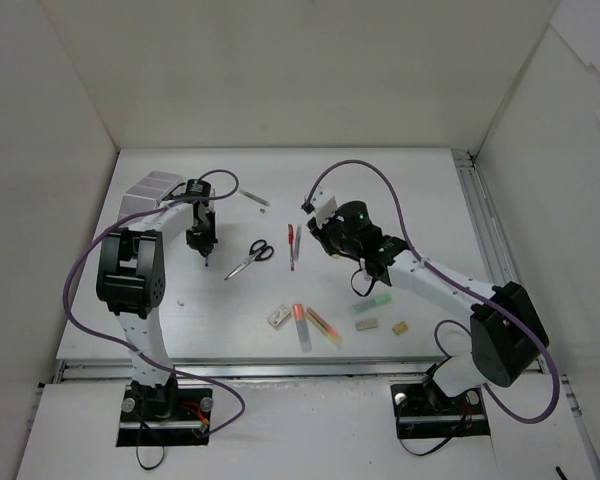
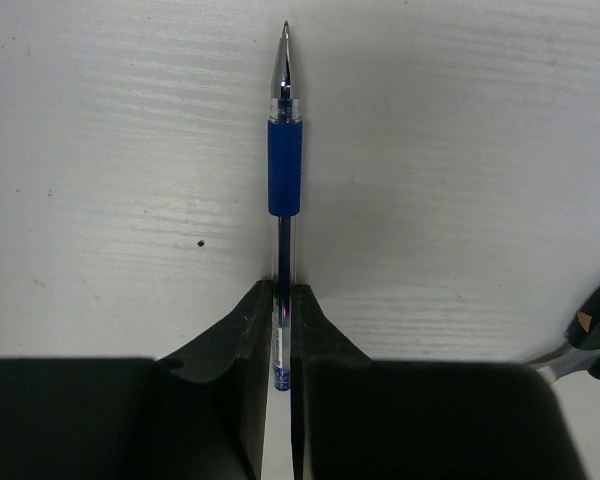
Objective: Sort the stationery into containers
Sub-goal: Pick up the pen from the center of the board, then close the pen cap on the pen.
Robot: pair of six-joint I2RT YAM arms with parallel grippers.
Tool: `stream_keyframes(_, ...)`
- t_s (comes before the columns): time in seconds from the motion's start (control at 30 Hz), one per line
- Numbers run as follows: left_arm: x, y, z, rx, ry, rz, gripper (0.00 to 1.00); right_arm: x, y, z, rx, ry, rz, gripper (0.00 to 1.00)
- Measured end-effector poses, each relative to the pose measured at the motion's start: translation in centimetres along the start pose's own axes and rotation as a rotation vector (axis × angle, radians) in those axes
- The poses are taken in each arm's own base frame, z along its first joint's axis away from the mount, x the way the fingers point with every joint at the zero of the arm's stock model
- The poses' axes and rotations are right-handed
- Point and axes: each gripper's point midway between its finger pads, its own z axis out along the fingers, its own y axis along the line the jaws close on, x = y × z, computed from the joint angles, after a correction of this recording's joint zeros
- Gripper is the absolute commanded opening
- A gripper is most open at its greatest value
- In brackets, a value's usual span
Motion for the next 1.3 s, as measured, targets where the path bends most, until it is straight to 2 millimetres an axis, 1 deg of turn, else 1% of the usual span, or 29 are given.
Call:
stream_keyframes(0.1, 0.1, -0.6, -0.3, 0.008, -0.012, 0.016, 0.00, 0.2, 0.2, -0.3, -0.047, 0.015, -0.097, 0.00)
stream_keyframes(0.2, 1.4, -2.1, -2.1, 0.045, -0.030, 0.050, 0.00, -0.5, 0.4, -0.7, -0.099, 0.033, -0.202, 0.00)
stream_keyframes(0.3, 2.5, -4.9, -5.7, 0.130, -0.084, 0.108, 0.00, -1.9, 0.3, -1.2, -0.161, 0.019, -0.371, 0.00)
stream_keyframes(0.33, 2.7, -6.2, -7.1, 0.166, -0.112, 0.136, 0.00, -2.1, 0.2, -1.4, -0.182, 0.021, -0.428, 0.00)
stream_keyframes(0.47, 4.7, -11.7, -12.9, 0.335, -0.217, 0.269, 0.00, -1.6, 0.2, -2.6, -0.306, 0.055, -0.637, 0.00)
stream_keyframes(0.5, 5.4, -12.8, -13.9, 0.375, -0.232, 0.300, 0.00, -1.5, 0.2, -3.0, -0.341, 0.062, -0.682, 0.00)
stream_keyframes(0.57, 7.5, -14.9, -16.1, 0.474, -0.245, 0.375, 0.00, -1.1, 0.0, -3.9, -0.404, 0.081, -0.762, 0.00)
stream_keyframes(0.67, 9.7, -16.5, -18.0, 0.572, -0.243, 0.453, 0.00, -0.8, -0.2, -5.1, -0.476, 0.105, -0.875, 0.00)
stream_keyframes(0.73, 10.6, -17.5, -18.5, 0.611, -0.233, 0.489, 0.00, -1.0, -0.4, -5.6, -0.503, 0.110, -0.936, 0.00)
stream_keyframes(0.8, 11.7, -18.4, -18.6, 0.647, -0.207, 0.525, 0.00, -1.0, -0.4, -6.0, -0.532, 0.109, -1.001, 0.00)
stream_keyframes(0.97, 14.2, -20.4, -18.6, 0.738, -0.126, 0.599, 0.00, 0.1, -0.1, -6.4, -0.604, 0.130, -1.096, 0.00)
stream_keyframes(1.13, 15.2, -21.5, -18.9, 0.814, -0.075, 0.617, 0.00, 1.0, 0.2, -6.3, -0.665, 0.150, -1.156, 0.00)
stream_keyframes(1.3, 16.2, -22.2, -19.0, 0.860, -0.034, 0.629, 0.00, 1.3, 1.6, -6.5, -0.720, 0.142, -1.213, 0.00)
